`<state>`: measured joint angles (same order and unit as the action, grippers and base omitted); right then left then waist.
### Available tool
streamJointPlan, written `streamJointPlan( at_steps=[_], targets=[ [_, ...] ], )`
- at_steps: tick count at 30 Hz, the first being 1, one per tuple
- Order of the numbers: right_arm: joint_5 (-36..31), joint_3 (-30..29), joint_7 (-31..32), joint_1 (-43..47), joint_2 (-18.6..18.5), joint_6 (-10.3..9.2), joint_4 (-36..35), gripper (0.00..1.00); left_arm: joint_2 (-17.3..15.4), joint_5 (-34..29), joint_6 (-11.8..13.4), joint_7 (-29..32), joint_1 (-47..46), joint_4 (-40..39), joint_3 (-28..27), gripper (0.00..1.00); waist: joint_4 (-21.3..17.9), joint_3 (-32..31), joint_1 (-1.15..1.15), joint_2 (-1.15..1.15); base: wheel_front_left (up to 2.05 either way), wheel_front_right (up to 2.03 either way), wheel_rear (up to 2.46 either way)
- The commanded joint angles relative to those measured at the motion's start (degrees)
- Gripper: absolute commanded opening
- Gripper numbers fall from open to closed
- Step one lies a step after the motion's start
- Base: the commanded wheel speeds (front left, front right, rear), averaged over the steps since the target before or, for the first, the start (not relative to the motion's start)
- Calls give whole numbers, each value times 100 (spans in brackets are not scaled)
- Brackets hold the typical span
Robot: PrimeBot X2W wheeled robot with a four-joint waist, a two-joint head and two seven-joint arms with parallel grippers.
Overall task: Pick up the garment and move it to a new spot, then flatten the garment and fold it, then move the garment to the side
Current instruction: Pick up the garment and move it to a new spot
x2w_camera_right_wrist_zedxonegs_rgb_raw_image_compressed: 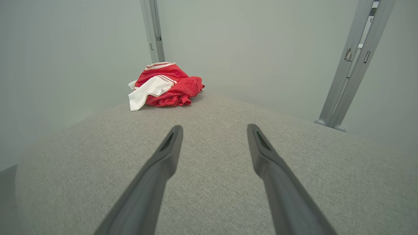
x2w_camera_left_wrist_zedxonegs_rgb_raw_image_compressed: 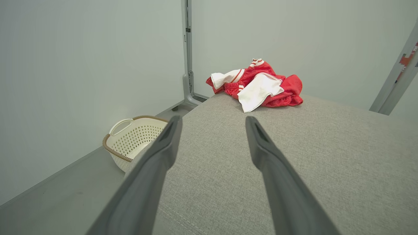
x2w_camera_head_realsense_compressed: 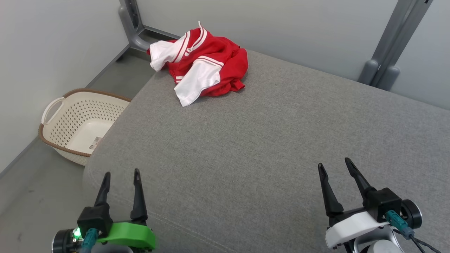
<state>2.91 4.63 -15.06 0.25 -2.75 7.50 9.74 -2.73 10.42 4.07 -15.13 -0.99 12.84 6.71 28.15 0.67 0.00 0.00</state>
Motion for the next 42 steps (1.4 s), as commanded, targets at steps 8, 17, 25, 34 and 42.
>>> streamJointPlan(
  at_steps=[8,17,25,34,42],
  targets=[
    [-169,-120,-18,-168,-27,-2,-170,100,-267,-71,-120,-4,-505,-363,-655,100,-326,372,0,0,0,0,0],
    [-618,-178,-18,-625,-25,-2,-431,100,-1230,-332,-706,179,-2687,0,-719,100,-896,1318,0,0,0,0,0],
    [-895,-81,-18,-1067,-26,-3,-607,100,-1832,348,-1130,1052,-4796,1330,-400,100,-1498,2227,0,0,0,0,0],
    [-1043,-191,-18,-1163,-22,-3,-949,100,-2330,1462,-1153,2073,-5668,2612,751,100,-1945,2959,0,0,0,0,0],
    [-991,-109,-18,-1121,-19,-3,-1369,100,-2638,1747,-1153,1875,-5995,3482,984,100,-2195,3381,0,0,0,0,0]
  ],
)
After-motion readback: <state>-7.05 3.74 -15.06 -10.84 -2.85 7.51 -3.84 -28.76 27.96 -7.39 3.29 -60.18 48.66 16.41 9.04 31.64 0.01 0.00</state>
